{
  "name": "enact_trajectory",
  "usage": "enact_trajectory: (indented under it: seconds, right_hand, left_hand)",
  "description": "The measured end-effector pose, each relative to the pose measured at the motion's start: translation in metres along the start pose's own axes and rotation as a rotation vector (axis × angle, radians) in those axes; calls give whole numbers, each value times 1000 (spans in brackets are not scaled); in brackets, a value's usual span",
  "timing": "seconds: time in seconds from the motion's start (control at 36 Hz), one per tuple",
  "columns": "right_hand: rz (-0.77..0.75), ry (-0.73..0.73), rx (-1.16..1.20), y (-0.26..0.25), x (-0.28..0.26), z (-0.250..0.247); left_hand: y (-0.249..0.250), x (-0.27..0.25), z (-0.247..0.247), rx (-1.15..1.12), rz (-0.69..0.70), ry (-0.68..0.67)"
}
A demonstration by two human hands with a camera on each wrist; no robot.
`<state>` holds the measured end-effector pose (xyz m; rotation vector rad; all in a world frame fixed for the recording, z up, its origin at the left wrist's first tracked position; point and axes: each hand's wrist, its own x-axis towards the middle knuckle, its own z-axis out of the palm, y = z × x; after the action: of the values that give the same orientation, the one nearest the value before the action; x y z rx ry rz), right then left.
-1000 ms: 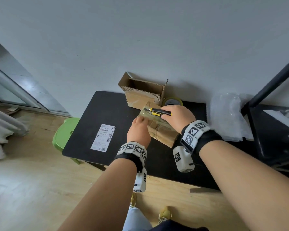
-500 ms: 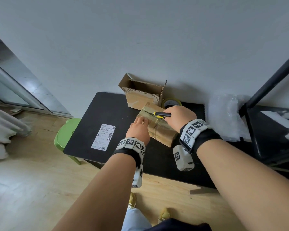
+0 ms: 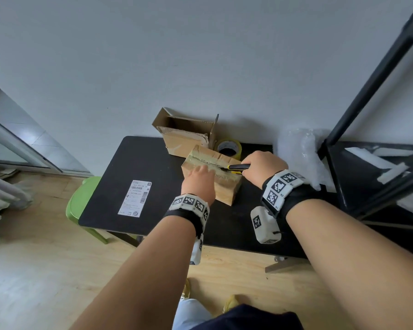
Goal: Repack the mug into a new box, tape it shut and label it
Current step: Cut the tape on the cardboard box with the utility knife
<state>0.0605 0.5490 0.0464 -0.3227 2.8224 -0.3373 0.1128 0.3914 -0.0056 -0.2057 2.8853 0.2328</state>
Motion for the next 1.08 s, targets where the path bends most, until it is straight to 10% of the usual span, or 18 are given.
enact_trajectory:
  seconds: [0.31,1.08]
  right_hand:
    - [146,24,35,10,-17,6]
    - [277,161,259,29,-74,29]
  left_hand:
    - [7,1,10,-14,53,-148]
    - [14,17,3,-68,158,10]
